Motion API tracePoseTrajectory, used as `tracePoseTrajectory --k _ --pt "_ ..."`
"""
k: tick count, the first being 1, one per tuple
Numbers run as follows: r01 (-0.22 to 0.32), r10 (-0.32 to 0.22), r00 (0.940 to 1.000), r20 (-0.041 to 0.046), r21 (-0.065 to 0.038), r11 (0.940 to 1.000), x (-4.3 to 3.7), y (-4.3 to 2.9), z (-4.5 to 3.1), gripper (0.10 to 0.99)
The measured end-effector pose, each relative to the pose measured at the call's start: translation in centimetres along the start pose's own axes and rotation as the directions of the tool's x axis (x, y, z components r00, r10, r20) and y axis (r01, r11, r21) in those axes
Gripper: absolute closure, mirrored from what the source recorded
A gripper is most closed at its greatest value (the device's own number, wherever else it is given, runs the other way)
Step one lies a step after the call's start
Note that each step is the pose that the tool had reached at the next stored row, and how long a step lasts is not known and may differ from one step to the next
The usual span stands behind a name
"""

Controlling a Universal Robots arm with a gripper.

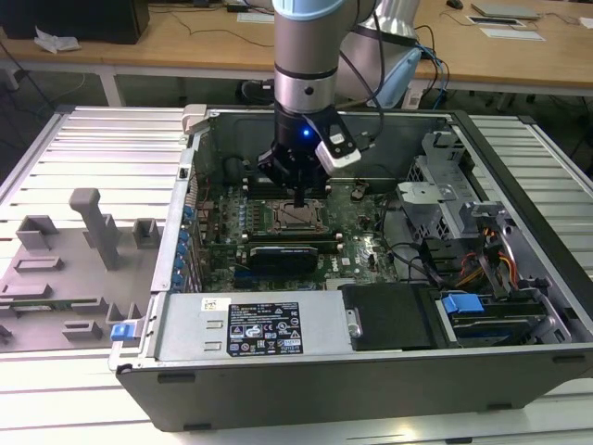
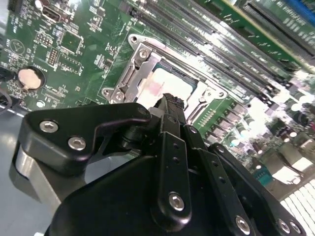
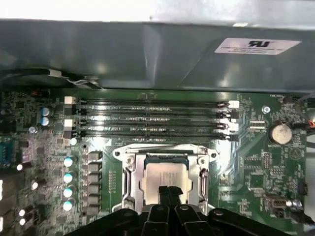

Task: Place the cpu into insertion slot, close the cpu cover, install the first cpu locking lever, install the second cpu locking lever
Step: 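Install the first cpu locking lever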

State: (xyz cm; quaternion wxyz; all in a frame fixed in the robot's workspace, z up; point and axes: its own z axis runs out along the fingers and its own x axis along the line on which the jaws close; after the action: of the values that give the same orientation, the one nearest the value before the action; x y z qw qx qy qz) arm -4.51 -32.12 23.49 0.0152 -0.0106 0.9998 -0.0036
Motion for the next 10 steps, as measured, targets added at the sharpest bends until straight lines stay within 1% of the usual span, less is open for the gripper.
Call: tracePoseTrajectory --k 2,3,4,7,10 --pt "0.000 0.000 1.0000 -0.0003 0.013 0.9999 -0.01 -0.01 -0.39 0.980" --pt "0.001 -0.001 1.0000 -0.0005 0.021 0.9998 -0.03 -0.03 -0.67 0.980" --pt "0.001 -0.001 1.0000 -0.0006 0.025 0.9997 -0.03 -0.07 -0.81 0.980" --pt "0.001 -0.001 1.0000 -0.0006 0.027 0.9996 -0.02 -0.51 -0.85 0.980" --pt "0.001 -0.001 1.0000 -0.0006 0.027 0.9996 -0.02 -0.55 -0.85 0.980"
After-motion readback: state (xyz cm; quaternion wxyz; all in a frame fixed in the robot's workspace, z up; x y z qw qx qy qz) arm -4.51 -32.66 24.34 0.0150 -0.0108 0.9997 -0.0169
